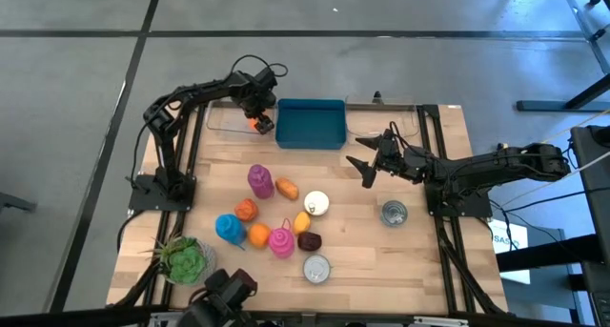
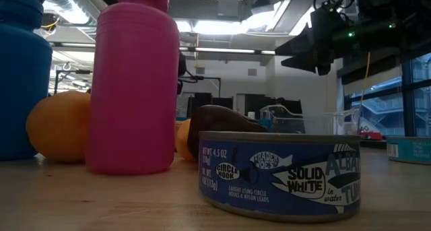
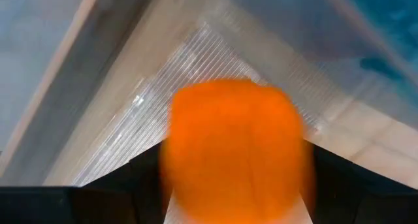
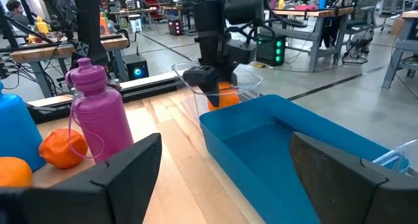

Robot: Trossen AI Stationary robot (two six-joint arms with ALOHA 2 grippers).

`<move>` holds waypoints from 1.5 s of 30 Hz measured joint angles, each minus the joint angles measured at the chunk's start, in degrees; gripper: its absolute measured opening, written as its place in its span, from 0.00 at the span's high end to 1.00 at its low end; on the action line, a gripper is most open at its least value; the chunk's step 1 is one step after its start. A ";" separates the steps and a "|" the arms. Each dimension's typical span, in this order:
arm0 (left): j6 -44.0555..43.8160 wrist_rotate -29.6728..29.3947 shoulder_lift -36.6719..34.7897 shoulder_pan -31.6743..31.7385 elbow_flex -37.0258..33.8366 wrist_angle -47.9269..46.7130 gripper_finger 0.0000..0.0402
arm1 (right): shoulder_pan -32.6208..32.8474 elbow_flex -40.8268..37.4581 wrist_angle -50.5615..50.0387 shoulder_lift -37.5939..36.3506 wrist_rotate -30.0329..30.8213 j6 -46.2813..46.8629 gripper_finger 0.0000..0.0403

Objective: Pick & Place Food Item
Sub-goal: Put the right orange into the left transparent bin, then put the violet water bottle into the blue bin

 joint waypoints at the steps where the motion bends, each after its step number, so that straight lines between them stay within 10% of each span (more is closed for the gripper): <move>1: -0.26 0.11 0.00 0.00 0.68 -0.69 0.30 | 0.00 0.00 -0.01 0.00 0.00 0.00 0.17; 20: 2.59 1.05 -0.54 0.00 16.13 -17.68 0.30 | -0.75 0.00 -0.25 0.00 -0.02 -0.65 0.17; 27: 3.40 8.99 -10.76 -0.23 19.09 -18.32 0.31 | -1.64 0.00 0.28 0.00 -0.02 -0.63 0.17; 34: 1.00 24.12 -30.86 -4.67 4.49 1.45 0.33 | -1.64 0.00 4.57 0.00 -0.20 -1.07 0.17; 45: -9.75 24.06 -54.36 -18.84 -31.63 41.52 0.34 | -1.62 0.00 6.66 0.02 0.00 0.28 0.17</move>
